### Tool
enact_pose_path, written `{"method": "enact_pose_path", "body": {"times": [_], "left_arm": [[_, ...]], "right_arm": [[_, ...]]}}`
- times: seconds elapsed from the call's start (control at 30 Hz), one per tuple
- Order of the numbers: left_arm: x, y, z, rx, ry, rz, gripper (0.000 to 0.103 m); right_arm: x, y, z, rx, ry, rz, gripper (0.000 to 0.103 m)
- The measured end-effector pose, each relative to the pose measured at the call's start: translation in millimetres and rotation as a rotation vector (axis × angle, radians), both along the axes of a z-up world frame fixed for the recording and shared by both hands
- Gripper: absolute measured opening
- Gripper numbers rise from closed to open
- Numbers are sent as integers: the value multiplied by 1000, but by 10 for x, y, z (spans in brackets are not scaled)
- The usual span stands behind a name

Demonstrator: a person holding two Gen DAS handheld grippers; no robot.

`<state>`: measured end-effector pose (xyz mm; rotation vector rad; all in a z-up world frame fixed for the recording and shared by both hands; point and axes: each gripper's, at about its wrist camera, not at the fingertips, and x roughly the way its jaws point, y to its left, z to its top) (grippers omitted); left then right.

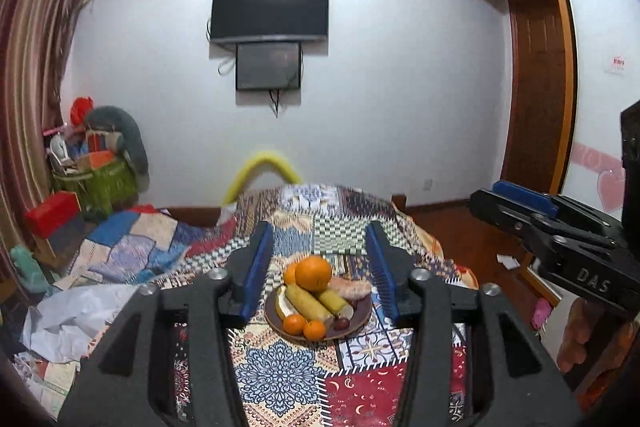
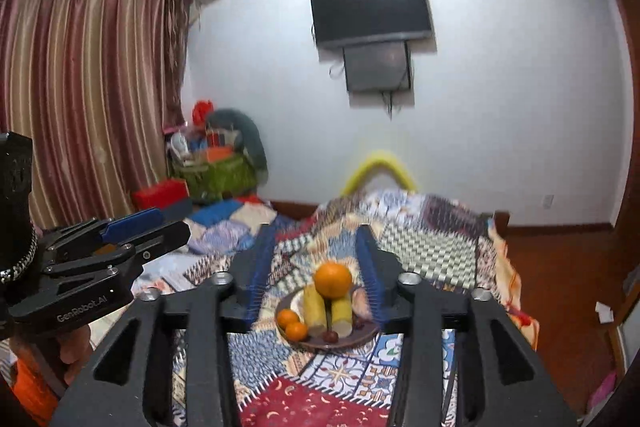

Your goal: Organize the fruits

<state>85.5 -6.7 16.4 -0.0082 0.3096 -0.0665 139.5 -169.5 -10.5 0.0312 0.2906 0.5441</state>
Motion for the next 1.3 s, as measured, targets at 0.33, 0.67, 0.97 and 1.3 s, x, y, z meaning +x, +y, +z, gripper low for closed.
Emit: {"method": "enact_pose_path", "body": {"times": [0.33,0.67,0.97,1.3], "left_arm": [[-273,15,157,-8,-74,18,78],[-383,44,172,-16,-105,50,101],[-393,60,163,-23,-99,54,103],[-408,57,134,-25,-95,58,103]], "right_arm": [[-278,-36,132,24,-113,-80,87],[-380,-48,106,19,-137,-127,103],[-448,-52,75,18,-129,-124,103],[-471,-75,81,21,-123,-129,103]]}}
